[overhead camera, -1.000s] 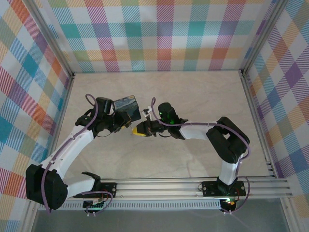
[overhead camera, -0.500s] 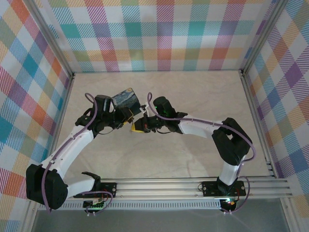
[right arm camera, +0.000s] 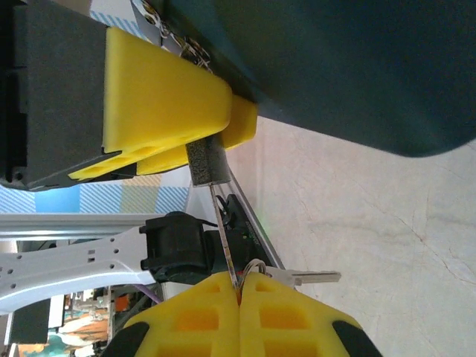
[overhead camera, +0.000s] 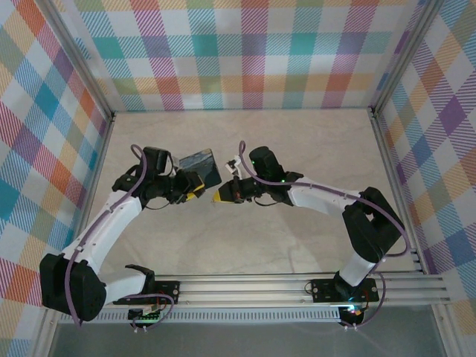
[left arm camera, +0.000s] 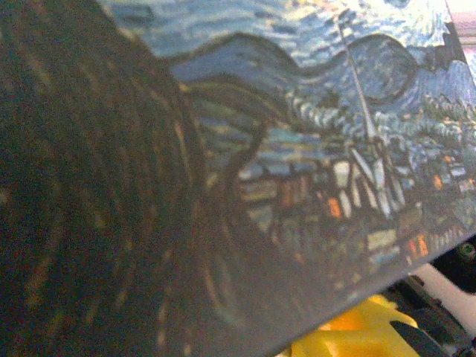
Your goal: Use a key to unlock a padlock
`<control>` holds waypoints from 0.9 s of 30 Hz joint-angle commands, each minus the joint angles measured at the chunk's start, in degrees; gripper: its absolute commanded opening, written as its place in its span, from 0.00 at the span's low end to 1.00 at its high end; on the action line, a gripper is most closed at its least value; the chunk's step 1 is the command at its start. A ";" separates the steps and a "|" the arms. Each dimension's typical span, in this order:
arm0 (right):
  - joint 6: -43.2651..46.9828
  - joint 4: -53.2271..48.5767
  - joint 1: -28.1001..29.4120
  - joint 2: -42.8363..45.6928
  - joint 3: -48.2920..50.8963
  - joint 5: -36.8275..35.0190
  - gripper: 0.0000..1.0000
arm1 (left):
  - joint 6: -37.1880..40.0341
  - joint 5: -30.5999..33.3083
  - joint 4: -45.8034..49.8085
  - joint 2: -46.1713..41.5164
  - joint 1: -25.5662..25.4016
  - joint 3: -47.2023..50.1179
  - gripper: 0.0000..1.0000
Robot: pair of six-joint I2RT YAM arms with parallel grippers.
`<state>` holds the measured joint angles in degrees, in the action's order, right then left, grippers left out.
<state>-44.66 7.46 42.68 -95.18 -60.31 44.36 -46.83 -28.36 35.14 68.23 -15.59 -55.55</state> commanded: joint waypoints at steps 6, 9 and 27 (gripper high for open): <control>0.39 1.54 0.96 4.01 6.33 2.67 0.00 | 0.40 -7.57 3.12 2.61 0.74 -4.63 0.00; -1.38 3.92 0.96 5.53 8.86 2.81 0.00 | -0.37 -8.88 3.10 3.56 0.74 -5.22 0.00; -3.32 5.58 1.18 6.76 7.67 0.42 0.00 | -2.20 -12.62 3.77 5.39 0.74 -6.38 0.00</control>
<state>-47.57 11.53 43.55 -87.33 -50.48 45.04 -48.62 -37.65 39.40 74.43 -15.22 -59.96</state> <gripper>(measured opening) 0.046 0.289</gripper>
